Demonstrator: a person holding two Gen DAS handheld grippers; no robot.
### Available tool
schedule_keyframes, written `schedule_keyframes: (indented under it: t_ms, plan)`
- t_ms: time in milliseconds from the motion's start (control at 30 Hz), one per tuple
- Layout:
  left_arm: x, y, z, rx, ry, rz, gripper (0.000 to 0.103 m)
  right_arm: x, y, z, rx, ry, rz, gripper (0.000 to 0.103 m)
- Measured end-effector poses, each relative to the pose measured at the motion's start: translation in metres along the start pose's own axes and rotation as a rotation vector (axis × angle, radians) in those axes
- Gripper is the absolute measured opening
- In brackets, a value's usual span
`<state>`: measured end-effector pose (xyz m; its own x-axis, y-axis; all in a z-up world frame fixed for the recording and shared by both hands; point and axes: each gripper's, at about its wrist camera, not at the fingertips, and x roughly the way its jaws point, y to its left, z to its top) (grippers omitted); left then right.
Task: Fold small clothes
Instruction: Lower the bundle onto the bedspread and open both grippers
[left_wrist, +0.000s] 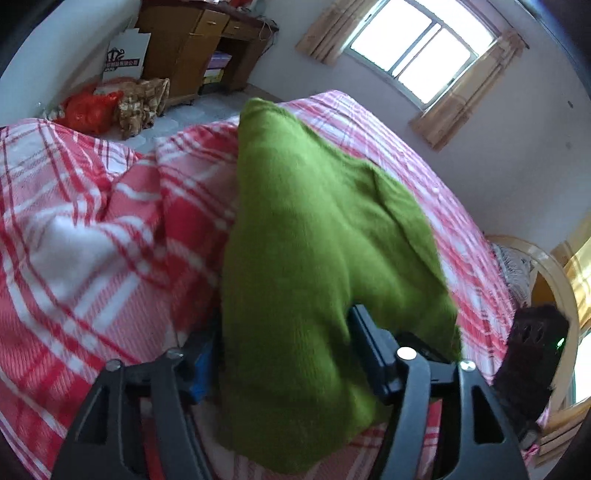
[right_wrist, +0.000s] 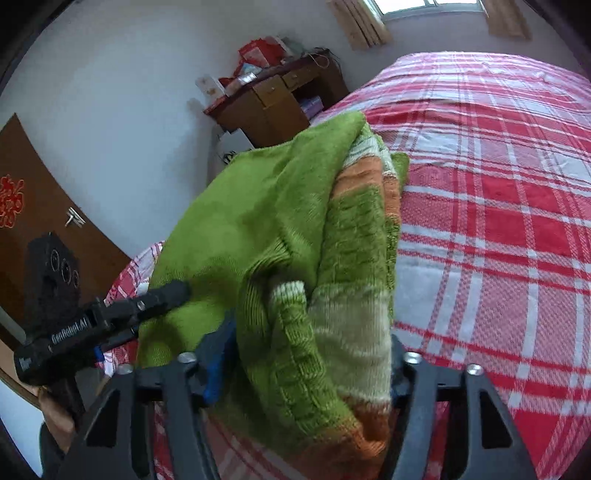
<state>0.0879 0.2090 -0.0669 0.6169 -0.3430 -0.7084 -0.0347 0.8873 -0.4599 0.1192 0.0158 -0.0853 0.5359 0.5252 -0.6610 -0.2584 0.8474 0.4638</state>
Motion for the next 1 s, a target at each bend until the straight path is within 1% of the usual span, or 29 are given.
schedule_keyframes:
  t_ms: [33,67,133,167,233,267,367,467,533,567,633,733,833,933,1000]
  plan:
    - [0.001,-0.002,0.003,0.023,-0.005,0.020,0.059,-0.001,-0.002,0.001,0.030,0.012,0.021,0.051]
    - [0.001,-0.003,0.003,0.032,-0.004,0.030,0.057,-0.002,-0.008,0.002,0.091,0.029,0.066,0.047]
    - [-0.003,-0.008,0.008,0.028,0.012,0.043,0.047,-0.003,-0.018,0.006,0.197,0.056,0.159,0.045]
    - [-0.006,-0.009,0.008,0.030,0.020,0.051,0.046,-0.005,-0.022,0.006,0.242,0.064,0.212,0.044]
    - [-0.014,-0.017,0.011,0.050,0.042,0.090,0.044,-0.010,-0.023,0.006,0.260,0.072,0.251,0.044]
    - [-0.016,-0.020,0.011,0.054,0.050,0.104,0.044,-0.012,-0.021,0.005,0.253,0.081,0.253,0.044]
    - [-0.017,-0.023,0.003,0.063,0.061,0.141,0.044,-0.014,-0.016,-0.002,0.218,0.102,0.198,0.043]
    - [-0.009,-0.020,-0.007,0.077,0.055,0.178,0.046,-0.013,-0.017,-0.009,0.187,0.093,0.122,0.040]
    - [-0.006,-0.020,-0.011,0.097,0.034,0.205,0.053,-0.014,-0.015,-0.011,0.148,0.073,0.084,0.040]
    - [-0.004,-0.021,-0.013,0.112,0.023,0.223,0.053,-0.014,-0.012,-0.012,0.122,0.066,0.060,0.040]
    - [-0.004,-0.020,-0.014,0.127,0.006,0.244,0.058,-0.014,-0.008,-0.013,0.093,0.053,0.033,0.039]
    - [-0.006,-0.018,-0.018,0.132,0.002,0.281,0.065,-0.016,-0.001,-0.017,0.054,0.027,-0.014,0.039]
    - [-0.013,-0.018,-0.022,0.131,0.003,0.300,0.066,-0.023,0.004,-0.024,0.032,0.004,-0.055,0.041]
    - [-0.019,-0.020,-0.033,0.139,-0.001,0.329,0.068,-0.032,0.008,-0.033,0.022,-0.009,-0.093,0.049]
    - [-0.021,-0.019,-0.038,0.133,0.000,0.334,0.068,-0.039,0.008,-0.038,0.022,-0.013,-0.113,0.051]
